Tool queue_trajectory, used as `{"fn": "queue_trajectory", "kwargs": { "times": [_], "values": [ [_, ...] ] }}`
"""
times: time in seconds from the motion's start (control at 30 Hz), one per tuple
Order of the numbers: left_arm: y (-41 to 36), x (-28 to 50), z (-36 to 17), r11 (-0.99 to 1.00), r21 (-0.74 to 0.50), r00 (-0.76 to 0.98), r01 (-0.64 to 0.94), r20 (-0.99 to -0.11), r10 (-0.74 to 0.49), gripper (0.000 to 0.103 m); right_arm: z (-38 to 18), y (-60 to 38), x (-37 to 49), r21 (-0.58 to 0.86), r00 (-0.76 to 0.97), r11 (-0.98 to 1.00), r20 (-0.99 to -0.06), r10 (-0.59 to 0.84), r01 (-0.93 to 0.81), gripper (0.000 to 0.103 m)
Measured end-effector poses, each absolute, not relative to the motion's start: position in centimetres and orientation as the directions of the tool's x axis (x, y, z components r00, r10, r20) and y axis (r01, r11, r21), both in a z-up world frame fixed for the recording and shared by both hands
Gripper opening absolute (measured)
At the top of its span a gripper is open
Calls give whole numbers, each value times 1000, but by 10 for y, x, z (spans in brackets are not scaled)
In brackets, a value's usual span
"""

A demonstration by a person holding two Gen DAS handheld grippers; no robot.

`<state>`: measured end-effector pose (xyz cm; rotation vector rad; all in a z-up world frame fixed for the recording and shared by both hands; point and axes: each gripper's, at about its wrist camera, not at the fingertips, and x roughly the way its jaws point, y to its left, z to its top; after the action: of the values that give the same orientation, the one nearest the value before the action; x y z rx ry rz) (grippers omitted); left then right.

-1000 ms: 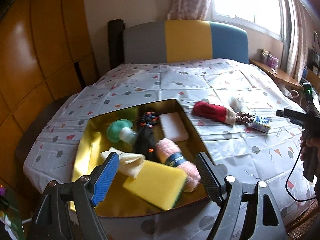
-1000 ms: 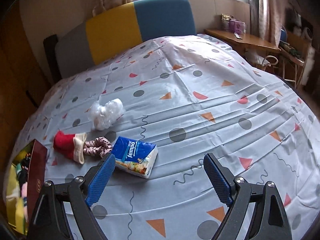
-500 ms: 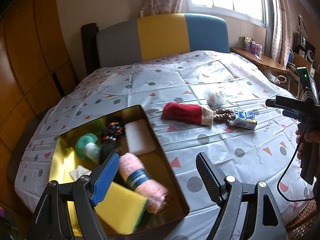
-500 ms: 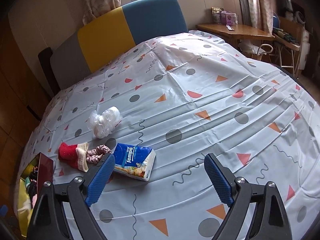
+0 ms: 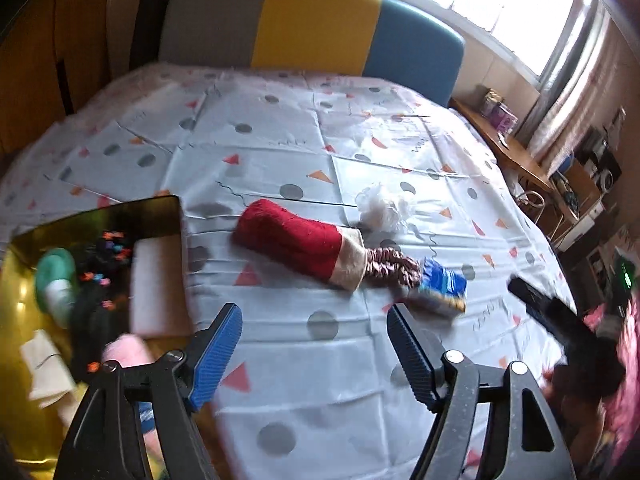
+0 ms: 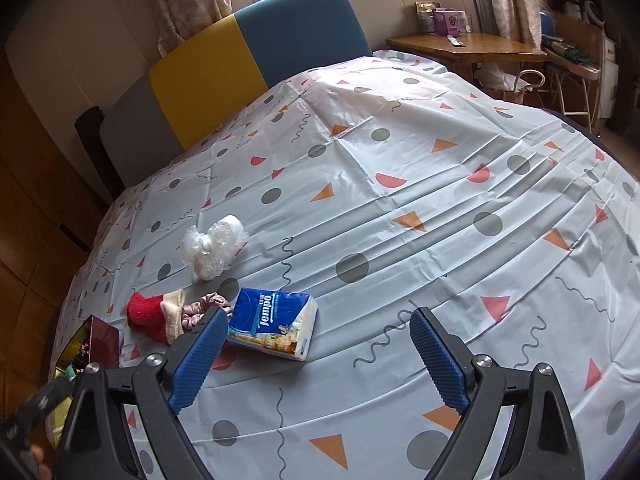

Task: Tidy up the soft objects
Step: 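Grasp the red sock with the left tool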

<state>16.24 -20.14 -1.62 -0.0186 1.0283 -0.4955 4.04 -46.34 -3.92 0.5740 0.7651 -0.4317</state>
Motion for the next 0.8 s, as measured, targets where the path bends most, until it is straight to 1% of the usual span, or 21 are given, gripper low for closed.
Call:
{"fn": "queue_trajectory", "kwargs": {
  "times": [0.1, 0.2, 0.33, 0.4, 0.47, 0.5, 0.53, 0.6, 0.7, 0.73, 0.8],
  "values": [
    [-209, 191, -31, 896, -322, 380, 306, -822, -425, 74, -39, -463, 41, 334, 654, 766, -743, -144, 549, 93],
    [-215, 219, -48, 904, -366, 356, 221, -833, -424, 74, -38, -462, 41, 349, 662, 765, -738, -132, 542, 93],
    [-227, 248, -68, 928, -344, 367, 145, -852, -373, 74, -38, -463, 40, 373, 672, 757, -732, -115, 536, 94],
    [-234, 257, -75, 928, -341, 366, 147, -853, -372, 75, -39, -465, 41, 383, 672, 751, -732, -107, 537, 94],
    [-244, 266, -84, 937, -312, 356, 157, -867, -349, 75, -40, -466, 41, 399, 676, 746, -731, -91, 533, 94],
    [-245, 271, -88, 940, -308, 352, 150, -871, -341, 75, -41, -467, 41, 403, 677, 744, -731, -88, 532, 94],
    [-247, 274, -92, 942, -302, 339, 146, -879, -334, 73, -41, -467, 42, 403, 677, 744, -731, -89, 532, 94],
    [-251, 277, -97, 954, -254, 351, 158, -889, -294, 64, -41, -466, 43, 403, 678, 748, -730, -85, 527, 94],
    [-255, 275, -98, 968, -168, 378, 187, -897, -229, 33, -40, -463, 45, 386, 679, 763, -728, -94, 519, 94],
    [-253, 274, -97, 968, -156, 380, 196, -898, -222, 18, -39, -462, 45, 376, 678, 769, -729, -99, 517, 94],
    [-250, 269, -93, 965, -146, 372, 220, -901, -221, 15, -37, -460, 45, 364, 678, 777, -727, -108, 513, 92]
  ]
}}
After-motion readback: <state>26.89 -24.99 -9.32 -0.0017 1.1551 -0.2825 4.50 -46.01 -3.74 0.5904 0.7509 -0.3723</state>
